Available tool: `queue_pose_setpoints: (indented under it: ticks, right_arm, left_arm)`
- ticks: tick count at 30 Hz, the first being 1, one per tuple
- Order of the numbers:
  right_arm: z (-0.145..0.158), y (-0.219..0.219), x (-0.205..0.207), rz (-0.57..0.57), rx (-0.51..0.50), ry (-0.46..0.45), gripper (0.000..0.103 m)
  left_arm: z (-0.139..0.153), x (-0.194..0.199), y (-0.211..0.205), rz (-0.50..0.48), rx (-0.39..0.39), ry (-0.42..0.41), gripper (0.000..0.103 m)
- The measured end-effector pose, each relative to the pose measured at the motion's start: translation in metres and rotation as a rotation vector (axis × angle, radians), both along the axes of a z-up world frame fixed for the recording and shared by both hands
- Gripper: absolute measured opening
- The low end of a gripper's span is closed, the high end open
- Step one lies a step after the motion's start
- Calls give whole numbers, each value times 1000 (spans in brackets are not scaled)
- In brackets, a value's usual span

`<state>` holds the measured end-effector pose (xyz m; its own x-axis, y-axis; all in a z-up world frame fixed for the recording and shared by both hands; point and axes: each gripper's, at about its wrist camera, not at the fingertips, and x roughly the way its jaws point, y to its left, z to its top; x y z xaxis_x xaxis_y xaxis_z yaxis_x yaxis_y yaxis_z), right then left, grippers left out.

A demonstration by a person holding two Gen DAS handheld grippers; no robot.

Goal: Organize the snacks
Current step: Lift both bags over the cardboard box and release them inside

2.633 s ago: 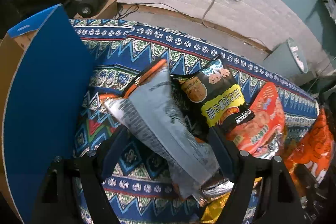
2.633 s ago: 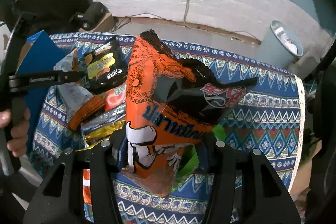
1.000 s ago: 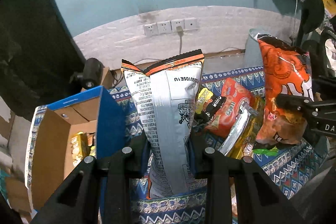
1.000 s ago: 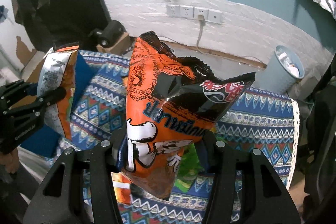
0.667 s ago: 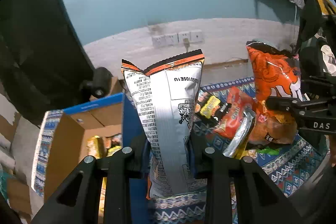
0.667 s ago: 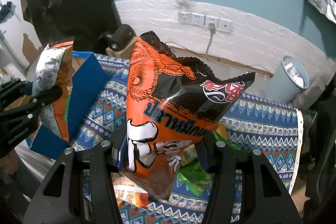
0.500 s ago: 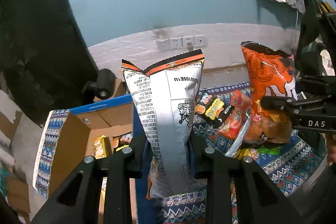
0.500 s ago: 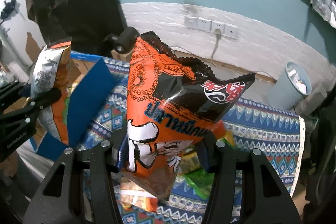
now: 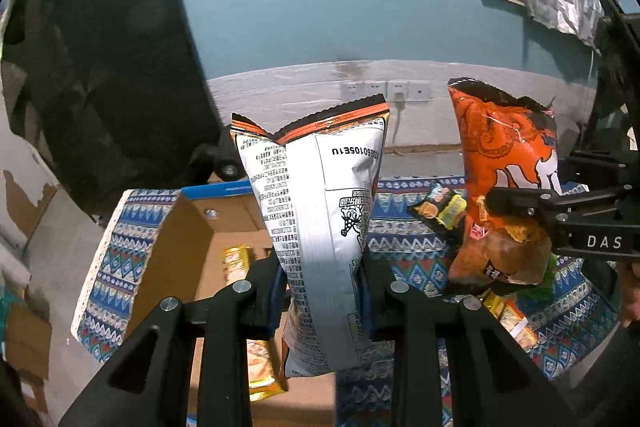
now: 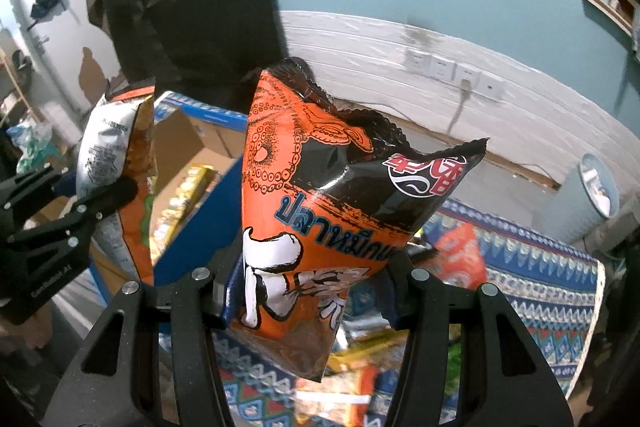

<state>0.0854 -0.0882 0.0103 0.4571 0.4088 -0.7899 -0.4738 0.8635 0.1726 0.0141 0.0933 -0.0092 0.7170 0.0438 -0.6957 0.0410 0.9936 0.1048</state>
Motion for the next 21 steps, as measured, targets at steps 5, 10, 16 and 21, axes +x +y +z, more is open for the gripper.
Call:
queue_pose_setpoints:
  ticks: [5, 10, 16, 21]
  right_arm:
    - [6, 28, 4, 34, 14, -3, 53]
    - [12, 61, 5, 85, 24, -13, 53]
    - [11, 101, 3, 144, 42, 4, 53]
    - [9, 130, 0, 187, 28, 8, 53]
  left_arm:
    - [-1, -5, 23, 39, -3, -7, 30]
    - [-3, -8, 45, 83, 3, -8, 30]
    - [-8, -14, 75, 137, -11, 3, 30]
    - [-15, -18, 98, 184, 4, 6, 30]
